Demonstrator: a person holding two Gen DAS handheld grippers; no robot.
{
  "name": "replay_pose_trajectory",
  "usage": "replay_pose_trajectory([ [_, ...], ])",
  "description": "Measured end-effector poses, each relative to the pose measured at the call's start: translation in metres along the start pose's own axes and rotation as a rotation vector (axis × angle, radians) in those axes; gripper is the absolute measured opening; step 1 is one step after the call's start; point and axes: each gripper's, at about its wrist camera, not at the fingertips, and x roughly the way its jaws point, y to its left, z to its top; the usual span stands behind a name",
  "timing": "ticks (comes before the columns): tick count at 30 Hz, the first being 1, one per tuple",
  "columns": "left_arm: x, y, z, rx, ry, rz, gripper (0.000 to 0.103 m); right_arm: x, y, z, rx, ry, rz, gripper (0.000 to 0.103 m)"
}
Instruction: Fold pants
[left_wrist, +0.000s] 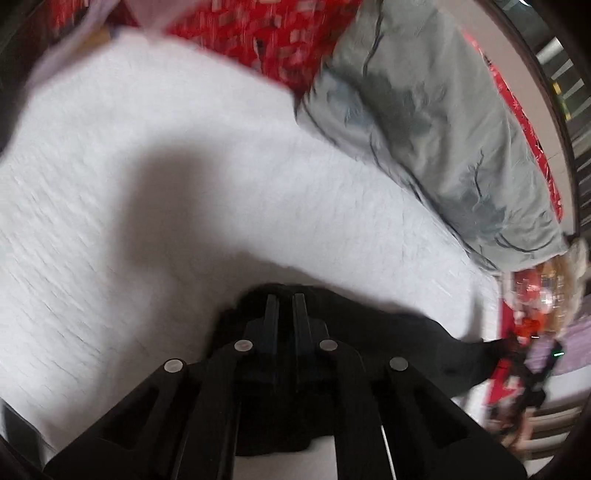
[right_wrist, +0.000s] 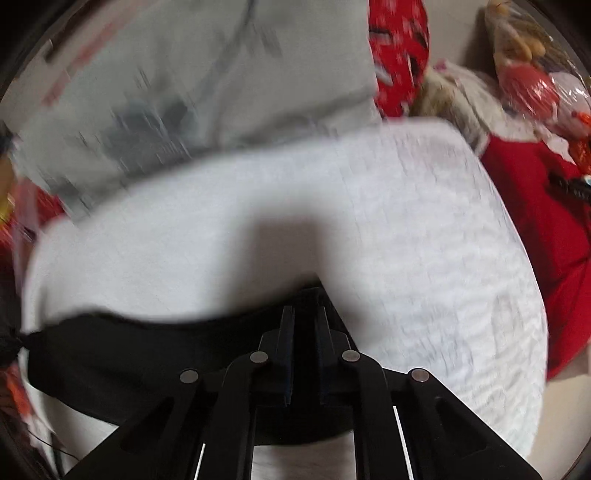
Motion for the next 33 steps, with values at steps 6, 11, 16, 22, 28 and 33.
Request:
replay_pose_trajectory([
  [6,0.03,0.013,-0.007,-0.02,0.077,0.086,0.004,0.029,-0.004,0.007,-0.004,0.056,-0.072,0.009],
  [11,0.019,0.014,-0.007,-0.025,0.08,0.085,0.007,0.036,-0.024,-0.003,0.076,0.058,-0.077,0.02],
  [16,-0.017,0.022,-0.017,-0.056,0.031,0.041,0.013,-0.003,-0.041,-0.011,0.122,0.014,0.005,0.021],
  [22,-0.032,0.013,-0.068,-0.075,0.062,-0.078,0.028,-0.028,-0.044,-0.043,0.14,0.038,0.125,0.022],
  [28,-0.007,0.001,-0.093,-0.083,0.136,-0.091,0.028,-0.018,-0.055,-0.068,0.236,0.093,0.194,0.022],
  [33,0.013,0.0,-0.091,-0.12,0.16,-0.068,0.028,-0.004,-0.059,-0.07,0.335,0.121,0.255,0.022],
])
